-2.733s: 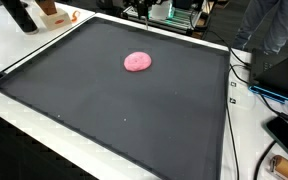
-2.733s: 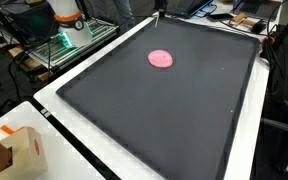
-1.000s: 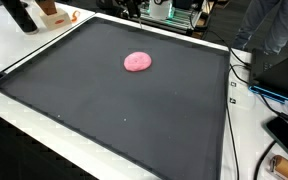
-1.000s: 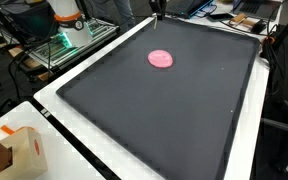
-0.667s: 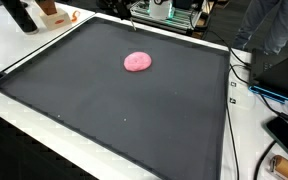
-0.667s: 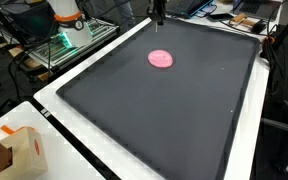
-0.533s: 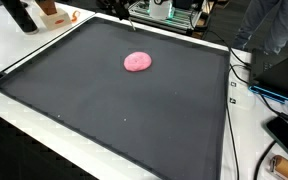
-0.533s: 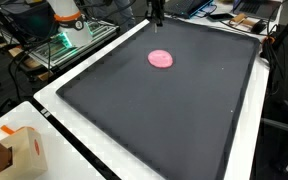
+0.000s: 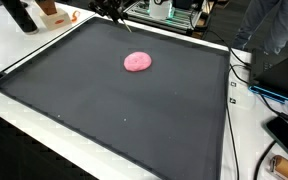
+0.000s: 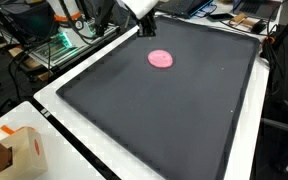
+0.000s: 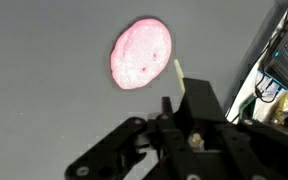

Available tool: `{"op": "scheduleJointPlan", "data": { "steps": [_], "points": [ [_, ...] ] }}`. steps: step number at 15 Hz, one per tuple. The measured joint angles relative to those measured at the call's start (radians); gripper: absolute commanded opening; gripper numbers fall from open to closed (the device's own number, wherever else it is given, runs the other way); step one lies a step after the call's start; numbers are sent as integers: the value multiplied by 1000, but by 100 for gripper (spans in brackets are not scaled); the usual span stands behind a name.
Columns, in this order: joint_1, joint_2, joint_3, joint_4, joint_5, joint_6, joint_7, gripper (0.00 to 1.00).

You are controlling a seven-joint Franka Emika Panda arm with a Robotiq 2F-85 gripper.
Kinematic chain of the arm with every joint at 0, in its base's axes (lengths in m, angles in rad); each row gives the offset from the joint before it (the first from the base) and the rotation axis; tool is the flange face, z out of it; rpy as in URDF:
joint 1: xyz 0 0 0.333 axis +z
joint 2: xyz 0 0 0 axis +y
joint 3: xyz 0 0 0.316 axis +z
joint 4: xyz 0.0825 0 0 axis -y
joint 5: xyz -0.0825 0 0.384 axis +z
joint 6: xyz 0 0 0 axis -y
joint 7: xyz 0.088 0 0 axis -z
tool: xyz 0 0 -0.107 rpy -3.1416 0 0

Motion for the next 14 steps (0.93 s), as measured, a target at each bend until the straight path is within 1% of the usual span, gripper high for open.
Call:
{"op": "scheduleJointPlan", "data": {
  "steps": [3, 7, 14],
  "points": [
    [-32, 48, -6, 15, 50, -20, -80, 6],
    [-73, 117, -9, 48, 104, -51, -146, 6],
    [-128, 232, -10, 117, 167, -108, -200, 6]
  ]
}}
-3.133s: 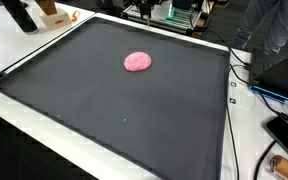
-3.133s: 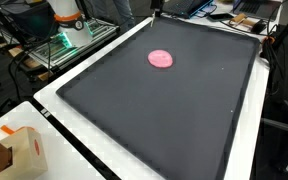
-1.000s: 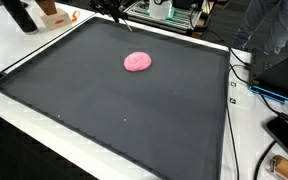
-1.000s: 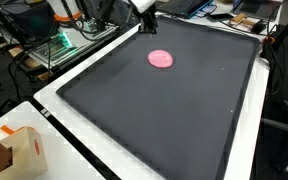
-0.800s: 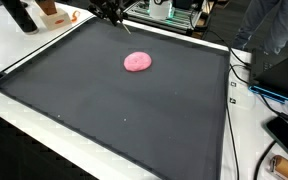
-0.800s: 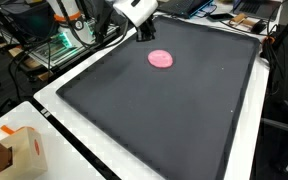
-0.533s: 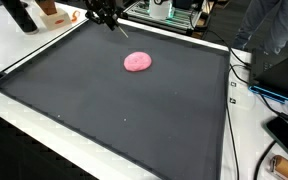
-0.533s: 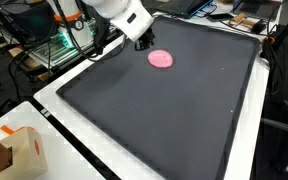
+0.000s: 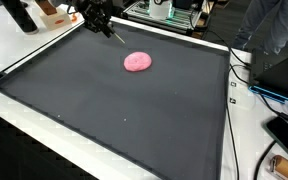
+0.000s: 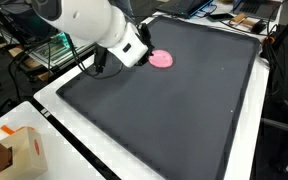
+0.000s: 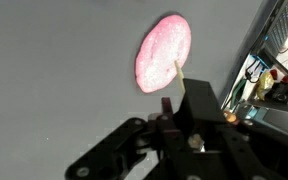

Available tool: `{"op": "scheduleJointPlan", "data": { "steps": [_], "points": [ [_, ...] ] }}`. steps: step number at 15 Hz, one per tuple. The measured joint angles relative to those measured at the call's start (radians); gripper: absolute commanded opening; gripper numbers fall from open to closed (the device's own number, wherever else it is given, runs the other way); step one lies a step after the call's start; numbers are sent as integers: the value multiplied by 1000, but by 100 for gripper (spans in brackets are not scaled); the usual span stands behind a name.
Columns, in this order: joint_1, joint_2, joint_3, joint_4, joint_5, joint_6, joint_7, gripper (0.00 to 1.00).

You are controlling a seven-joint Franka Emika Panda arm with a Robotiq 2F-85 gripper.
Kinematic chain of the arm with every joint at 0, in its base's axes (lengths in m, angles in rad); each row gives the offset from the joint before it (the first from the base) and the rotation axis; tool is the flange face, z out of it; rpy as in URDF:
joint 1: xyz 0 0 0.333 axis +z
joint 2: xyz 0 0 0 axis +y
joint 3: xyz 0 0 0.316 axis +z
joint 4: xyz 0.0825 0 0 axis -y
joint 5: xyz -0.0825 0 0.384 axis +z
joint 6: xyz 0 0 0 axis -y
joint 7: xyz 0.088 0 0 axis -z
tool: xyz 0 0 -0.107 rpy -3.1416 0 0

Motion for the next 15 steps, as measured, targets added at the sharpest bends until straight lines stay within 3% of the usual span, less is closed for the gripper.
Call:
{"op": "scheduleJointPlan", "data": {
  "steps": [15],
  "points": [
    [-60, 126, 0, 62, 10, -59, -3, 6]
  ]
}}
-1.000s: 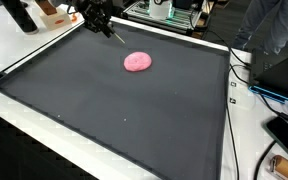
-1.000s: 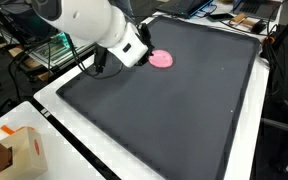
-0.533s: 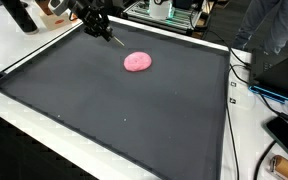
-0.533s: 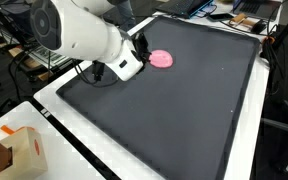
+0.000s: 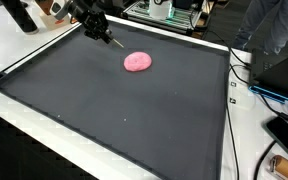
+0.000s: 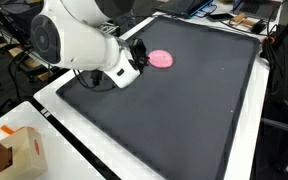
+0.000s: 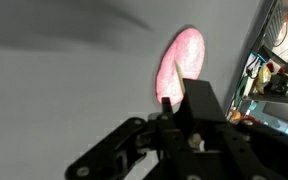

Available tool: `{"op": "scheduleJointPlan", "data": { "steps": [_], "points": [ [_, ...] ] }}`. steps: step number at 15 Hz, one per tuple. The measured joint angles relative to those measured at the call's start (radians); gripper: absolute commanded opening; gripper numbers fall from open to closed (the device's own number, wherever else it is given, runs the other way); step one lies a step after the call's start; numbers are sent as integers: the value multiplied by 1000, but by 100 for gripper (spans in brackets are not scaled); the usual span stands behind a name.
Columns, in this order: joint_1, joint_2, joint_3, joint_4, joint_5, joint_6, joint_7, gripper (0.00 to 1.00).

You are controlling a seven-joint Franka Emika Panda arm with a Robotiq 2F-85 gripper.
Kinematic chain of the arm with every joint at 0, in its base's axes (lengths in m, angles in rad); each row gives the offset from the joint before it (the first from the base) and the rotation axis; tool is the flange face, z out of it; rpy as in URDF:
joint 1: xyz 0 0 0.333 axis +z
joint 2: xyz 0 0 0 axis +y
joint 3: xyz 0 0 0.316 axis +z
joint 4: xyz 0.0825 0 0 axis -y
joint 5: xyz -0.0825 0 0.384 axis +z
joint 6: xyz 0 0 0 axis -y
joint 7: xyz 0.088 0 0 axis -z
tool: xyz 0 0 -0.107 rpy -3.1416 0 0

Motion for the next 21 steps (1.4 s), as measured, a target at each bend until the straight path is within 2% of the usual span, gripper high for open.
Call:
{"op": "scheduleJointPlan", "data": {
  "steps": [13, 21],
  "points": [
    [17, -17, 9, 3, 0, 2, 16, 6],
    [60, -68, 15, 0, -2, 9, 59, 6]
  ]
}}
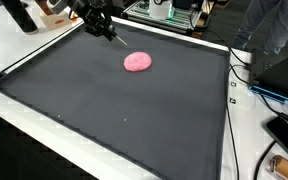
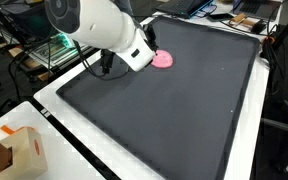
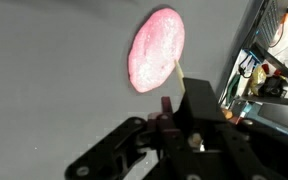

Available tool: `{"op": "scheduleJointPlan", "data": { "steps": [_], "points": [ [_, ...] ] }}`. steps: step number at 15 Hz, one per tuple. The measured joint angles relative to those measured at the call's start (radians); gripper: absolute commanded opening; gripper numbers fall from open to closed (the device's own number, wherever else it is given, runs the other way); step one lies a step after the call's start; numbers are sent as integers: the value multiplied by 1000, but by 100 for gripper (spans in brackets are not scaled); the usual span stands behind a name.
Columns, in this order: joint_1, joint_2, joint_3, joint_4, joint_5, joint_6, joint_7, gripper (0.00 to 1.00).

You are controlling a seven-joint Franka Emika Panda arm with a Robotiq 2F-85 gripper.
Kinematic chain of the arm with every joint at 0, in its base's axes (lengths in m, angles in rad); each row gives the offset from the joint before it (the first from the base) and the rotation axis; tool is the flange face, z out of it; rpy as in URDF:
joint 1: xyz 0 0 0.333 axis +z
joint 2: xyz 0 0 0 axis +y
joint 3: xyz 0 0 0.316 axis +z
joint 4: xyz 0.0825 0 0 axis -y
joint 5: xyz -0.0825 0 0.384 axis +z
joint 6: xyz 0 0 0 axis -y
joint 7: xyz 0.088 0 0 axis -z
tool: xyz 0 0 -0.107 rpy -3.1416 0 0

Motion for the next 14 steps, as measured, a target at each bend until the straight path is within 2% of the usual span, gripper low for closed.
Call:
{"op": "scheduleJointPlan", "data": {
  "steps": [7, 14],
  "points": [
    [66, -68, 12, -16, -36, 74, 73, 6],
    [129, -129, 45, -51, -184, 197, 194, 6]
  ]
}}
